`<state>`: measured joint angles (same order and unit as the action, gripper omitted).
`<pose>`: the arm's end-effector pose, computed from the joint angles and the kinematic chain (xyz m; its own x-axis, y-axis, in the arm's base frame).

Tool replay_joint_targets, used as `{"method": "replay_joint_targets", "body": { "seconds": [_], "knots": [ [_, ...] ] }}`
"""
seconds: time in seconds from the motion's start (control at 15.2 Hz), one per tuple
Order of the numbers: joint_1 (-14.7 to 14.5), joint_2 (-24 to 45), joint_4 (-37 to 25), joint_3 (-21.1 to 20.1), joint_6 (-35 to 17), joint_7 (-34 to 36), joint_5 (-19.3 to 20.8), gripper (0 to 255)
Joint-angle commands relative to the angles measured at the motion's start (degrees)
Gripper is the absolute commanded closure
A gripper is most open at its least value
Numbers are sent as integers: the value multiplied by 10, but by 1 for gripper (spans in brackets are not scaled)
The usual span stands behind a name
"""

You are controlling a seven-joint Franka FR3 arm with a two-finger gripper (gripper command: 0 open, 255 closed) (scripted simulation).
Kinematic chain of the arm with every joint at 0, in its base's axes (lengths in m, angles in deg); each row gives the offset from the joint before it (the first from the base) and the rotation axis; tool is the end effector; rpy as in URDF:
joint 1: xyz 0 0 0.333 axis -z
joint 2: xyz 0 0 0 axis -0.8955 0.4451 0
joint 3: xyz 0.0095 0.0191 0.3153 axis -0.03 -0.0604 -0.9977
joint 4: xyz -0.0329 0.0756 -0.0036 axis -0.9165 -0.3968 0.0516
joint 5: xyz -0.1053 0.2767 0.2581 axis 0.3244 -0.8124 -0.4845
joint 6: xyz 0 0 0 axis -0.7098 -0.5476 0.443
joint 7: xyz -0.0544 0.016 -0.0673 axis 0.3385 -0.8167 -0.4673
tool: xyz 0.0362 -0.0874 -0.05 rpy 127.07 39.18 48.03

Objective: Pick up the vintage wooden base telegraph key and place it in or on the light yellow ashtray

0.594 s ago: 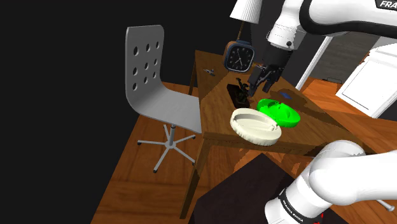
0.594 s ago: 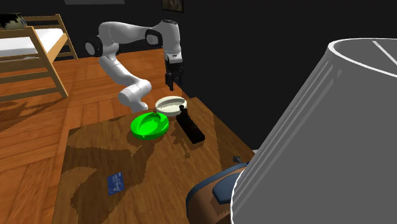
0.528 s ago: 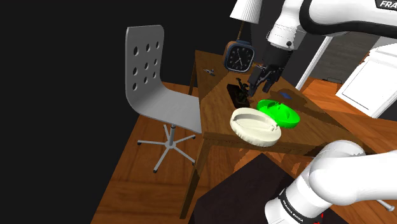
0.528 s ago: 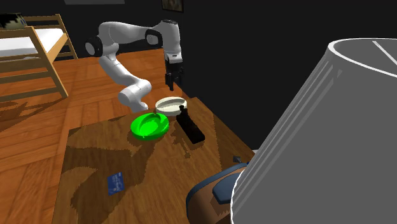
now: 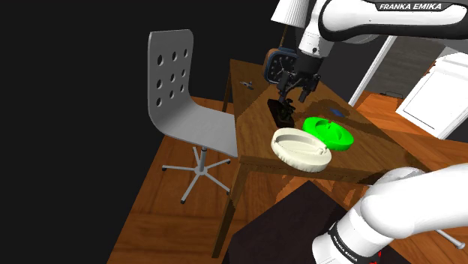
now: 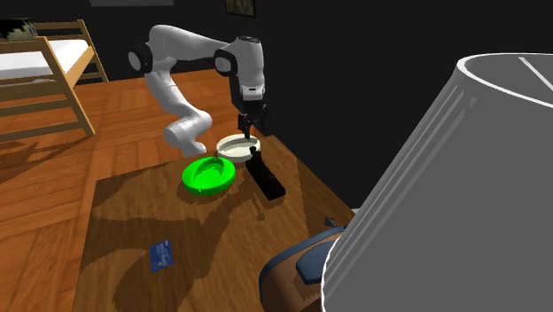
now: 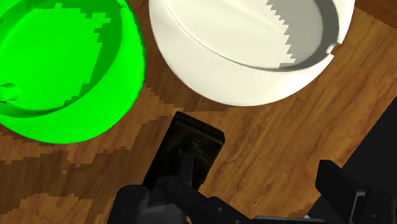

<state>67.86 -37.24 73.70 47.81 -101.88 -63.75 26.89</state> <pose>0.3784 -0.0119 0.5607 0.9728 -0.2291 0.0333 -0.2296 -0.9732 0.0116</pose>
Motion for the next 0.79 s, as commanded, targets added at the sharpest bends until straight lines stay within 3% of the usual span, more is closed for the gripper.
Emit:
{"method": "replay_joint_targets", "body": {
  "seconds": [0.0, 0.53, 0.73],
  "knots": [
    [16, 33, -14, 7, -19, 14, 7, 0],
    [66, 172, -106, 36, -68, 76, 28, 0],
    [68, 179, -96, 38, -85, 78, 29, 0]
  ]
}}
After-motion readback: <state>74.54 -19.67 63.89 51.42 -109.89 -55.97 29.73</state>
